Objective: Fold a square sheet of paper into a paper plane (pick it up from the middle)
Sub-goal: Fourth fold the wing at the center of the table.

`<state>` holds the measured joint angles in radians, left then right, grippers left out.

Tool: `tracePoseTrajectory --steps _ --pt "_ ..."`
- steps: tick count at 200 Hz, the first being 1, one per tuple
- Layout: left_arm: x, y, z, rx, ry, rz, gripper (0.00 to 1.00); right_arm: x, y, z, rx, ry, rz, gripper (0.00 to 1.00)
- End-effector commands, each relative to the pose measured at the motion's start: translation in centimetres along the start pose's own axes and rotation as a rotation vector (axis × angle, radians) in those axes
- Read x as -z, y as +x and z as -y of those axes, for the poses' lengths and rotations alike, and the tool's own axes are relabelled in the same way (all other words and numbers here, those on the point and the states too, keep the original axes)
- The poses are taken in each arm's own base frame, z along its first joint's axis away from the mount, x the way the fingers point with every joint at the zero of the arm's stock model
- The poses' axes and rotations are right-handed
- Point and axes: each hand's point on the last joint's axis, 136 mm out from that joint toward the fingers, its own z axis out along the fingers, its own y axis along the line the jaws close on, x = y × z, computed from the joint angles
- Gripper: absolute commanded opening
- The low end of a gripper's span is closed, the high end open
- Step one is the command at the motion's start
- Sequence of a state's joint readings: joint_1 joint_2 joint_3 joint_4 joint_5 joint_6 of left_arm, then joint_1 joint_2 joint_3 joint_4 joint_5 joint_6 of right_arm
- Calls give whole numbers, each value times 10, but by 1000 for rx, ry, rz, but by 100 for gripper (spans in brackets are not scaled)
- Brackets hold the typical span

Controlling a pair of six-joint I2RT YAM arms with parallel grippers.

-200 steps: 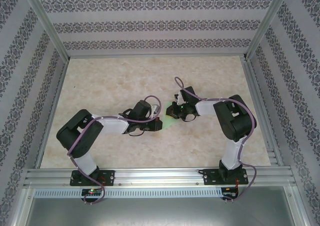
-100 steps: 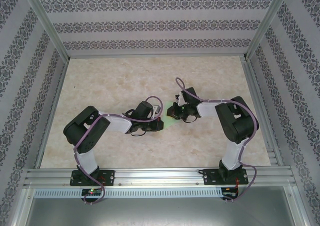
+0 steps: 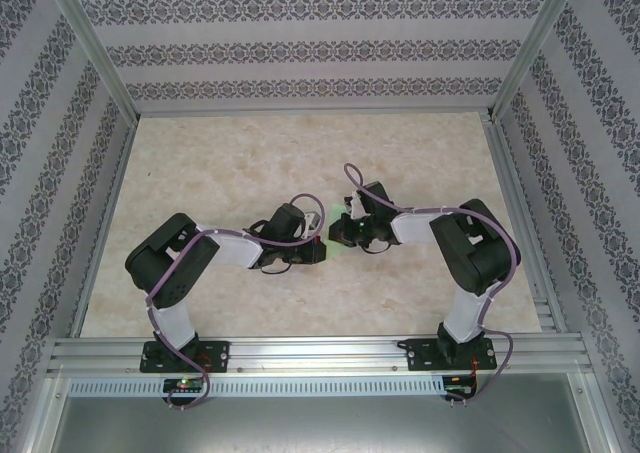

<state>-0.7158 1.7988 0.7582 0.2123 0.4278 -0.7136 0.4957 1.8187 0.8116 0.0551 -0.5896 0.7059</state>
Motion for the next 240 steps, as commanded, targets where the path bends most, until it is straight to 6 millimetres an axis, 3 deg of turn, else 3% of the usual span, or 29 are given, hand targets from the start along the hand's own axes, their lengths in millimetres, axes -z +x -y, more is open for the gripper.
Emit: tracePoseTrajectory --steps 1,36,94,183,211,240 --pt "-1 20 -17 35 -63 -49 0 -11 7 12 7 22 -17 8" --pt "0 27 -24 56 -94 -78 0 -14 0 30 -11 57 -17 7" --pt "3 53 -39 116 -134 -151 0 13 -60 50 -62 90 109 7" --pt "3 61 -45 136 -149 -180 0 40 -125 77 -122 147 201 8" --pt "3 58 -41 128 -144 -174 0 51 -139 72 -119 142 226 9" --pt "3 39 -23 125 -99 -140 0 67 -141 49 -99 107 254 12"
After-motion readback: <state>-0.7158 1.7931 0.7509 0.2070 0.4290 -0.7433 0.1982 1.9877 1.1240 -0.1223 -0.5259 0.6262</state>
